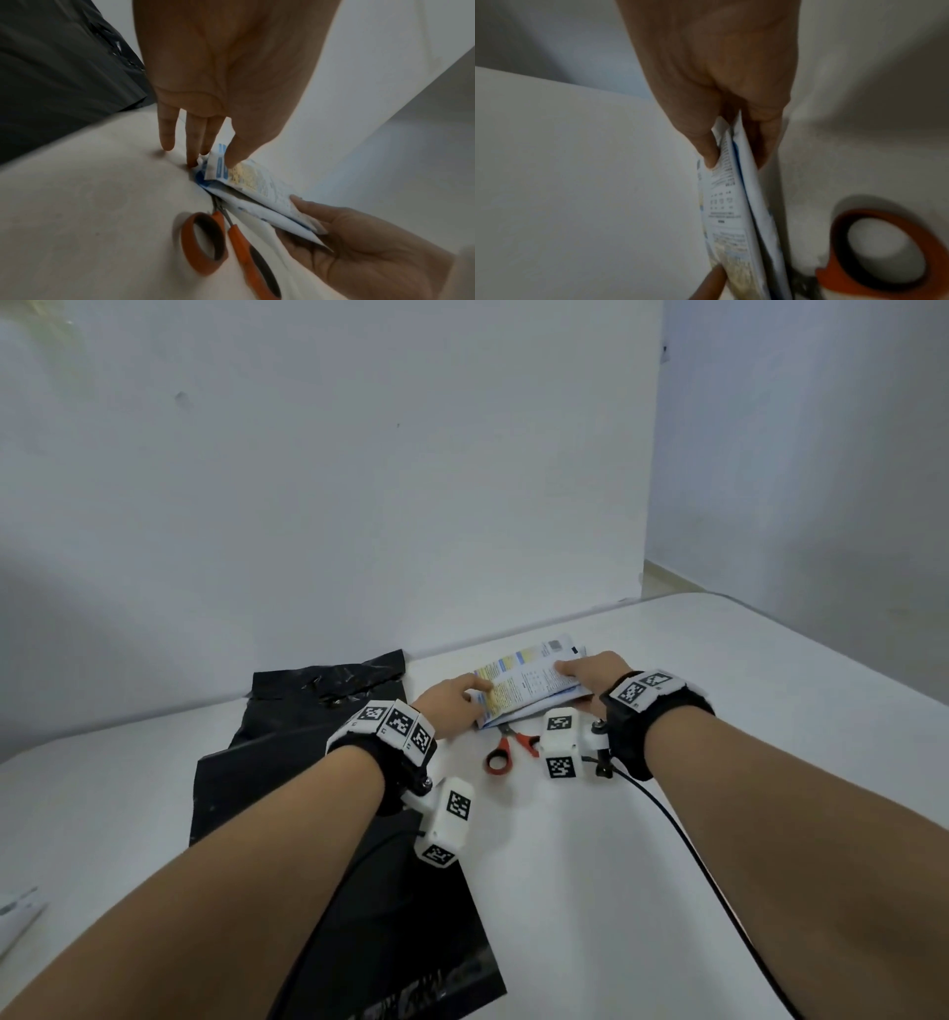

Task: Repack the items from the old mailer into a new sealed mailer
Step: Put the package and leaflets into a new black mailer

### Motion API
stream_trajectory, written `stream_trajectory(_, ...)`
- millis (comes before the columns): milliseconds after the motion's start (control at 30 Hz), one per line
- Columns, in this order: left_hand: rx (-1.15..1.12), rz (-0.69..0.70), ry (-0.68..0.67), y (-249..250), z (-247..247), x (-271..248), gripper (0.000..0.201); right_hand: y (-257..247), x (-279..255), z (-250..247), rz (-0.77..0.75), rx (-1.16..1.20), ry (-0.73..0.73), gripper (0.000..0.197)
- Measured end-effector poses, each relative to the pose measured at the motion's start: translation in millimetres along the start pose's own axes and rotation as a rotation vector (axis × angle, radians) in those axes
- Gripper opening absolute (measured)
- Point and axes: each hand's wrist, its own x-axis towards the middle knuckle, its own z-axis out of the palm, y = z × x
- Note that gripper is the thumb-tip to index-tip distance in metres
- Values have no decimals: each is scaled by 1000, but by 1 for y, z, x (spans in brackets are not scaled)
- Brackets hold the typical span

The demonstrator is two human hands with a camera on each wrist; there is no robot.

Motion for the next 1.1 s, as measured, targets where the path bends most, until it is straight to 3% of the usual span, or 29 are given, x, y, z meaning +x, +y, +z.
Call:
stream_trajectory(100, -55, 44, 83, 1, -6, -2, 47, -18, -14, 2, -135, -55, 109, 39)
stream_trajectory(200, -225, 121, 254, 6, -22, -3, 82, -46, -35, 5, -375, -176, 167, 26)
stream_trajectory(333, -536, 136, 130, 16, -37, -15, 93, -70, -64, 11, -607, -334, 49, 26)
stream_trajectory(467, -742, 60, 59, 14, -27, -24, 80, -55, -67, 23, -532, -272, -106, 40)
stream_trajectory(600, -772, 22, 37, 7, -16, -28, 72, -34, -58, 24, -349, 58, -75, 70)
stream_trajectory(700, -817, 25, 26, 2, -16, -27, 71, -23, -63, 18, -231, 329, -122, 61)
stream_trajectory(867, -864, 92, -21, 3, -16, -29, 75, -12, -69, 19, -227, 136, -380, 43)
stream_trajectory(967, -851, 157, -30, 12, -13, -32, 84, -15, -71, 34, -318, -7, -379, 45)
stream_trajectory(1100, -858, 213, 74, 14, -21, -35, 97, -17, -68, 30, -383, 72, -366, 45)
